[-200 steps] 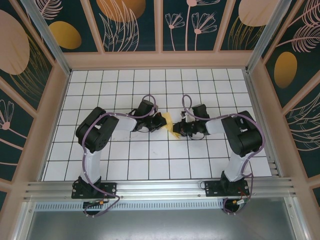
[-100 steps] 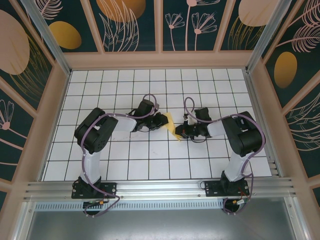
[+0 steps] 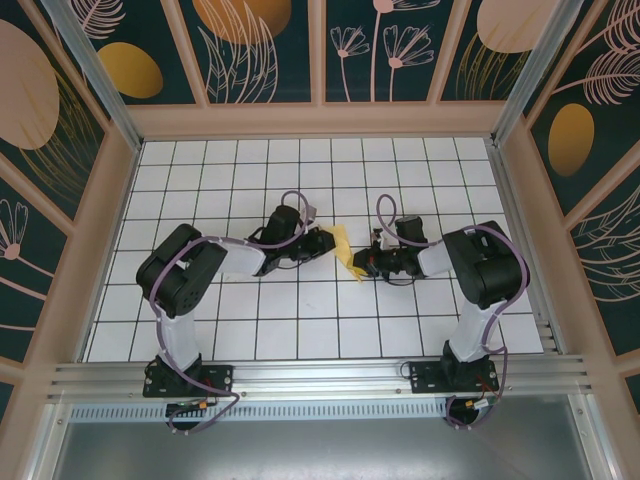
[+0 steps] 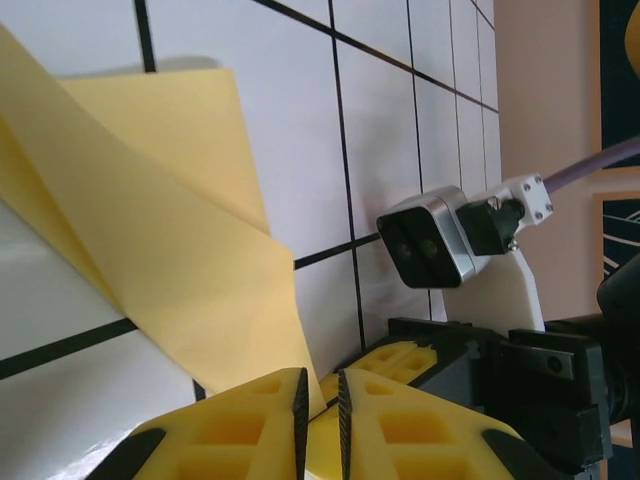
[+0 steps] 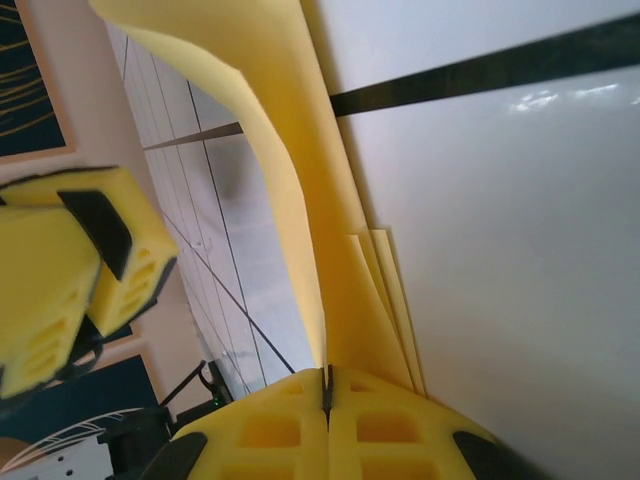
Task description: Fold a paper plane with a square sheet of paper (pick it up from the middle)
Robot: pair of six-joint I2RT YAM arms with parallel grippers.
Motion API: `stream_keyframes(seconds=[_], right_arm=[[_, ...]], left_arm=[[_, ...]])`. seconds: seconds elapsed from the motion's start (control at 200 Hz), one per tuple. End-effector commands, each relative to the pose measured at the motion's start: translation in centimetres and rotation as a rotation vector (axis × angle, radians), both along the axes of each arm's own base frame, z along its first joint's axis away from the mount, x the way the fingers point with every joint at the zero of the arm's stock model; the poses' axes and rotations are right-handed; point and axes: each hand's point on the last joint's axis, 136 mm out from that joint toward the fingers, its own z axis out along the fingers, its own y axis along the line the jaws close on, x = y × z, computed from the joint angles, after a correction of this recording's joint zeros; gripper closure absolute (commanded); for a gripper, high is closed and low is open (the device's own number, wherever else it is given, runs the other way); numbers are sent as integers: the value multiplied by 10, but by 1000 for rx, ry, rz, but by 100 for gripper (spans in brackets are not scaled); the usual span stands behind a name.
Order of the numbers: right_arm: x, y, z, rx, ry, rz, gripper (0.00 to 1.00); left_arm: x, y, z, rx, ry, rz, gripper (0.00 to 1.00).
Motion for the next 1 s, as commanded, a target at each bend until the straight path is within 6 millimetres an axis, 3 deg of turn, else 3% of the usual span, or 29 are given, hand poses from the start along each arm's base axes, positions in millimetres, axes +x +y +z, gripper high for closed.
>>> stream_keyframes(seconds=[0.0,0.315,0.47,0.5,0.641,0.861,0.996], right_arm=[[0,0,-4,10,41,-12,100],[-1,-5,-17,-35,84,-27,100],[-1,-5,-19,-39,89,-27,100],[-1,-5,-19,-40,89,-27,100],[-3,-6,-22,-45,97,-23,100],[-4,-6,-23,-59,93,-13,100],[1,-7,-12,-77,45,3,97]], left_arm=[[-1,-12,-2,-17,-24,-33,82],[2,-22,-21,28,13,-45,88],[-3,-16,-43,92,70,-39,91],[4,-22,-37,82,55,-37,91],[3,-21,-46,105,79,-32,92],[3,-8,-73,223,157,9,93],[-2,5,-95,317,217,39,94]])
